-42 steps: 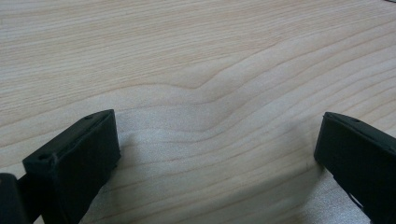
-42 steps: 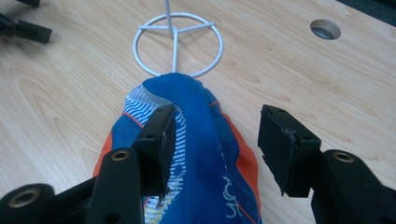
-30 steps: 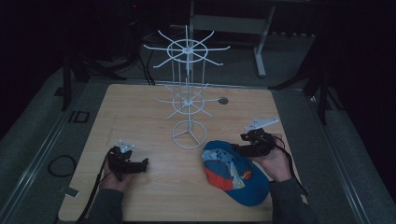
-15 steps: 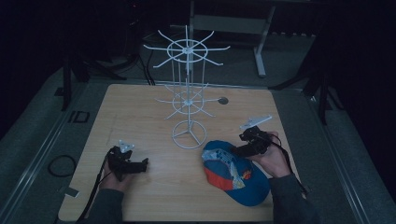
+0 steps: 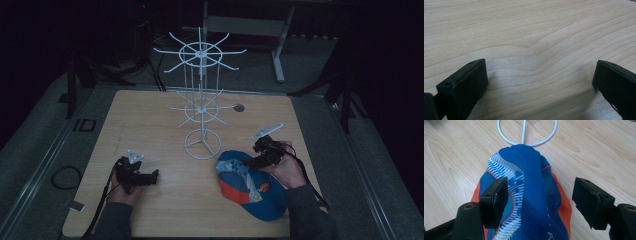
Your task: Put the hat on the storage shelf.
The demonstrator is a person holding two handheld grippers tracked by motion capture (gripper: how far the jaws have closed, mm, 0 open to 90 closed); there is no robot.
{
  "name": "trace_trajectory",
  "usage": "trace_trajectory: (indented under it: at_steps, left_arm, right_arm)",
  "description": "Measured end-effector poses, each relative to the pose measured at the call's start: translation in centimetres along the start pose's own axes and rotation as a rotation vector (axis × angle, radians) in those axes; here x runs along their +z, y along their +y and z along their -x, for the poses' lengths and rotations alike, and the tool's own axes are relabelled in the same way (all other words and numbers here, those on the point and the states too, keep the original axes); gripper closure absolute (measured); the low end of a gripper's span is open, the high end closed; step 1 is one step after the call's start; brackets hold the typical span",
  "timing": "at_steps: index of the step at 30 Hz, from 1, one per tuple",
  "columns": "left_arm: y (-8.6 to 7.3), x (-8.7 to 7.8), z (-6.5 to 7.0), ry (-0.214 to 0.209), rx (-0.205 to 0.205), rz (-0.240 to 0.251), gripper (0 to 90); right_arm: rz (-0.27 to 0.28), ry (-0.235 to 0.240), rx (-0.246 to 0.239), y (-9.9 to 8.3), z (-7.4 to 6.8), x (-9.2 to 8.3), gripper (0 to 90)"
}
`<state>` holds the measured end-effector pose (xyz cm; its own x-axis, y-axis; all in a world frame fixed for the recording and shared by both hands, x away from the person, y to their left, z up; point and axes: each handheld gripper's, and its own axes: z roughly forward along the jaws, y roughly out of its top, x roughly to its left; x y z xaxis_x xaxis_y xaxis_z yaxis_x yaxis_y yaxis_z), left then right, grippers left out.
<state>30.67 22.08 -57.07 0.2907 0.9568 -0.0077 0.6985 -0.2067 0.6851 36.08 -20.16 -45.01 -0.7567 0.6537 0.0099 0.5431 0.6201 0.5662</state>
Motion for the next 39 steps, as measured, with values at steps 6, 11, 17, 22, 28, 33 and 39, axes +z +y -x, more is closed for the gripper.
trace_trajectory:
  at_steps: [6,11,17,22,28,33,39]
  left_arm:
    - [0.0,0.0,0.0,0.0,0.0,0.0,0.2]
    - [0.0,0.0,0.0,0.0,0.0,0.0,0.2]
    - [0.0,0.0,0.0,0.0,0.0,0.0,0.2]
    - [0.0,0.0,0.0,0.0,0.0,0.0,0.2]
    - [0.0,0.0,0.0,0.0,0.003,-0.003,0.2]
    - [0.0,0.0,0.0,0.0,0.003,-0.003,0.2]
    - [0.0,0.0,0.0,-0.001,0.001,-0.003,0.2]
  right_arm:
    - [-0.015,0.004,-0.005,0.1,0.0,0.5,28.8]
    - [-0.025,0.008,-0.009,0.3,-0.1,0.8,28.9]
    - [-0.039,0.012,-0.011,0.4,0.0,1.2,28.9]
    - [-0.048,0.015,-0.012,0.5,0.0,1.5,29.1]
    - [-0.069,0.025,-0.015,0.5,0.0,2.3,29.2]
    - [-0.078,0.028,-0.011,0.5,0.1,2.7,29.3]
    - [-0.098,0.025,-0.016,0.6,0.0,3.3,29.2]
